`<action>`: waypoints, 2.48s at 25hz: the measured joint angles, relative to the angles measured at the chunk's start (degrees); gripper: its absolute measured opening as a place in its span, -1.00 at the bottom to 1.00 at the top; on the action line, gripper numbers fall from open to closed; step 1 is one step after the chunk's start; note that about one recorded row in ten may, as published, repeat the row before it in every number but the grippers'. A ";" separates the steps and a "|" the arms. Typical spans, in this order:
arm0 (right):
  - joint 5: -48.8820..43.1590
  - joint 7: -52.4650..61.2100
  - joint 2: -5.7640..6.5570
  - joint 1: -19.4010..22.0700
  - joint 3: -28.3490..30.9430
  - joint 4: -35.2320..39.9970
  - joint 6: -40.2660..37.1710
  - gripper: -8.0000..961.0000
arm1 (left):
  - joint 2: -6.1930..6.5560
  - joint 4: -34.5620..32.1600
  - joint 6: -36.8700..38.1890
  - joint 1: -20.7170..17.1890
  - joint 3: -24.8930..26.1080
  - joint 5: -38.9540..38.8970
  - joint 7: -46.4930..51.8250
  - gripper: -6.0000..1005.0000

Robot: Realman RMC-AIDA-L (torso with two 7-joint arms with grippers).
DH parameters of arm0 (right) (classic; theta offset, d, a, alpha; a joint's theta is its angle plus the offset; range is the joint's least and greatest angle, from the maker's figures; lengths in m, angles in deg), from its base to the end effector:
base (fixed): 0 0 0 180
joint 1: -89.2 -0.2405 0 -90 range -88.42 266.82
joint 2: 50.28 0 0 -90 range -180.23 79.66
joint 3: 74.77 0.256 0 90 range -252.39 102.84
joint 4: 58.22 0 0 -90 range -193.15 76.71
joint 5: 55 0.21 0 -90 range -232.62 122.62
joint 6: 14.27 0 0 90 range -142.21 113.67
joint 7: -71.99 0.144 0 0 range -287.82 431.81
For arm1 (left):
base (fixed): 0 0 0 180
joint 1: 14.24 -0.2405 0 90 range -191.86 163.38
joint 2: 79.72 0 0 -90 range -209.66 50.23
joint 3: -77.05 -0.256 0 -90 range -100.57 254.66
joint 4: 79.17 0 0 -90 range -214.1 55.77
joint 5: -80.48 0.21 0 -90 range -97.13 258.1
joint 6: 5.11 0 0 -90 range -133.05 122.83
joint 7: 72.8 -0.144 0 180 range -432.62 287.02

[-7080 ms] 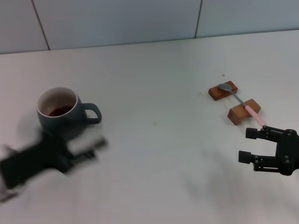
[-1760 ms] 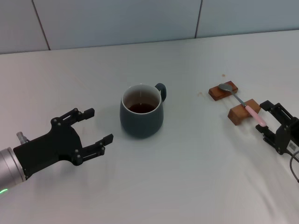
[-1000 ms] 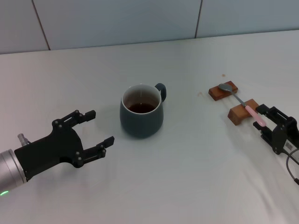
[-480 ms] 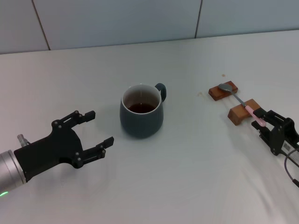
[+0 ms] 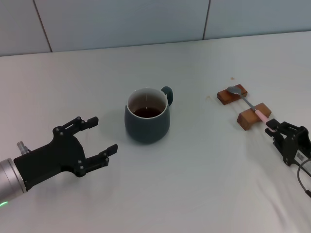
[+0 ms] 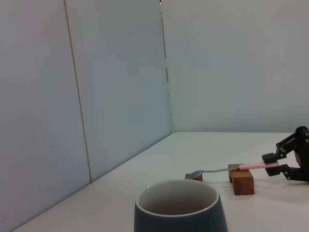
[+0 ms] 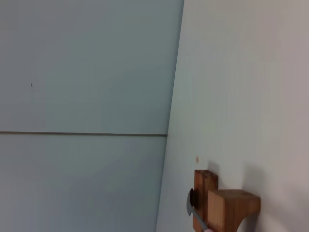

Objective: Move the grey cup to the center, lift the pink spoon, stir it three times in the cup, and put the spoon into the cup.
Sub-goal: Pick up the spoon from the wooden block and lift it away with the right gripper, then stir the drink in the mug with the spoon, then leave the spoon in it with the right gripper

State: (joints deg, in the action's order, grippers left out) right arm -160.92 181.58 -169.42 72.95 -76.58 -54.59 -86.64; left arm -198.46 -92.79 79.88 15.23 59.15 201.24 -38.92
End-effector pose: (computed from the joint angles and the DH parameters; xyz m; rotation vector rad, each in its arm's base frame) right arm 0.3802 0.2475 -0.0310 -1.1062 2.0528 1.4372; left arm -0.2955 0.2950 -0.0439 -2.5208 -0.1815 -0.7422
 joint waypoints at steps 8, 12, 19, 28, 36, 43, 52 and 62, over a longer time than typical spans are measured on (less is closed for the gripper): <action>0.22 -3.85 -0.11 0.29 0.32 -0.12 -1.61 -0.72 | 0.00 -0.09 0.12 -0.23 0.04 0.00 -0.03 0.61; 0.28 -6.85 -0.13 1.04 1.21 0.13 -5.99 -0.72 | 0.00 -0.16 0.39 -0.42 0.07 0.00 -0.04 0.61; 0.35 -11.96 0.01 3.27 6.65 5.54 -16.52 -0.73 | 0.00 -0.03 0.71 -0.65 0.30 0.00 -0.04 0.61; -0.67 4.56 -0.31 -0.69 2.02 37.85 -28.93 -0.73 | 0.00 0.06 1.22 -0.34 0.41 -0.04 0.08 0.61; -2.52 20.75 -0.32 -0.50 -17.32 70.81 -32.09 -0.73 | -0.06 0.37 1.33 -0.13 0.41 -0.73 0.26 0.61; -8.97 34.70 0.95 -3.82 -24.72 95.26 -39.64 -0.73 | -0.08 0.78 1.33 -0.11 0.41 -1.49 -0.01 0.61; -15.15 45.89 5.97 -16.42 -30.06 100.59 -49.51 -0.73 | 0.05 0.60 1.41 -0.23 0.41 -1.94 0.28 0.61; -19.79 46.06 7.60 -25.45 -34.99 92.67 -48.16 -0.73 | 0.09 0.37 1.41 -0.41 0.09 -1.94 0.52 0.61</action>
State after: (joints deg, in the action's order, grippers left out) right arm -180.71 227.64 -161.82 47.49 -111.57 38.08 -134.80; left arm -198.36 -92.42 81.29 14.82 59.23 199.30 -38.41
